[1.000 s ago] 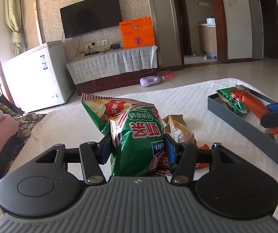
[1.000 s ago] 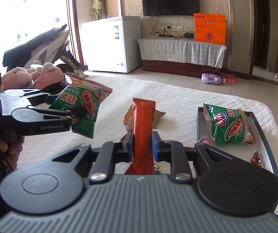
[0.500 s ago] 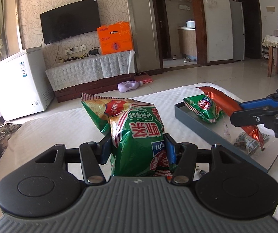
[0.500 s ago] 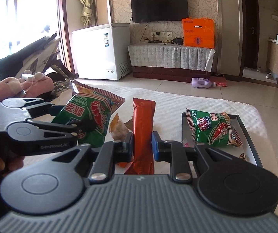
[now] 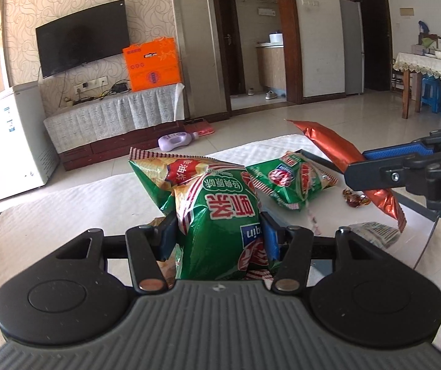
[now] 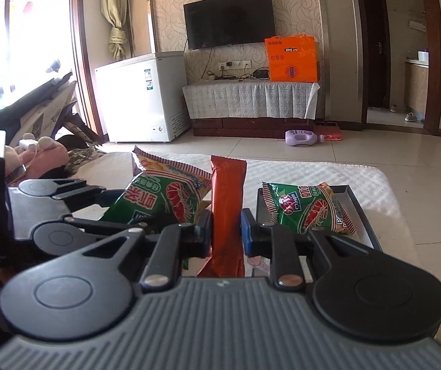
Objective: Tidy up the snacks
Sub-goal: 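Carry the green chip bag and orange bar over the grey box with both tools, then lower the green bag and orange bar into the box and open both tools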
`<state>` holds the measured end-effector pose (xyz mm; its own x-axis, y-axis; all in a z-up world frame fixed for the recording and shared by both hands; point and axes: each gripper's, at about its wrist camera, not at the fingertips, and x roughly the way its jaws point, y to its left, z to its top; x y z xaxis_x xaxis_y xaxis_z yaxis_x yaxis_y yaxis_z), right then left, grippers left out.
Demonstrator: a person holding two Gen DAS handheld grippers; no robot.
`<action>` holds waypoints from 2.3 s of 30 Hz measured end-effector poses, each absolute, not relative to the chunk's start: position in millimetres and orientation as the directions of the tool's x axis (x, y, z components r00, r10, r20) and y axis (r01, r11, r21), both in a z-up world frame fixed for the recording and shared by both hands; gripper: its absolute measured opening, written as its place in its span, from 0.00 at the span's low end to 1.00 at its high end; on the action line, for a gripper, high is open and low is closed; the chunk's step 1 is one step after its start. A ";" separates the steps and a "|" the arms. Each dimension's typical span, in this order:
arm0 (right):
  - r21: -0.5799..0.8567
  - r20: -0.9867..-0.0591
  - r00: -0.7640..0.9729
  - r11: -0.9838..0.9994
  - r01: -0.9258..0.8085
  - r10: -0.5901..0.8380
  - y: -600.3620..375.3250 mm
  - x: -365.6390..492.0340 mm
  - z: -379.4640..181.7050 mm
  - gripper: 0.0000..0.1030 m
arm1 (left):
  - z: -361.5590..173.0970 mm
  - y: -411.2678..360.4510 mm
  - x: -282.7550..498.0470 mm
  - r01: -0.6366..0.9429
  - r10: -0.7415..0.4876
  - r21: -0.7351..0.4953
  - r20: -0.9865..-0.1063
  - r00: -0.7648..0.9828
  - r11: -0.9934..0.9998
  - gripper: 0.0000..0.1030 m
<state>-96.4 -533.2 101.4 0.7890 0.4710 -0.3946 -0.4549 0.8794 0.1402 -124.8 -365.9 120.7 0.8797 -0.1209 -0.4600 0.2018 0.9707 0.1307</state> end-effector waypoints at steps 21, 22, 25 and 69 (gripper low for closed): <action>0.152 -0.383 0.855 0.937 -0.313 0.348 -574.9 -85.3 98.5 0.23 | 83.9 -467.8 -62.4 0.361 -0.282 0.066 -0.498 0.820 0.930 0.59; 0.153 -0.388 0.855 0.939 -0.309 0.345 -574.9 -83.8 97.6 0.23 | 79.9 -471.9 -58.0 0.368 -0.289 0.062 -0.503 0.815 0.928 0.59; 0.159 -0.400 0.850 0.940 -0.304 0.342 -577.0 -79.3 94.4 0.23 | 71.3 -480.1 -46.2 0.374 -0.292 0.060 -0.514 0.807 0.926 0.60; 0.162 -0.649 0.726 0.973 -0.163 0.229 -561.0 -16.8 39.5 0.24 | 51.6 -431.9 -49.6 0.373 -0.235 0.123 -0.588 0.774 0.920 0.73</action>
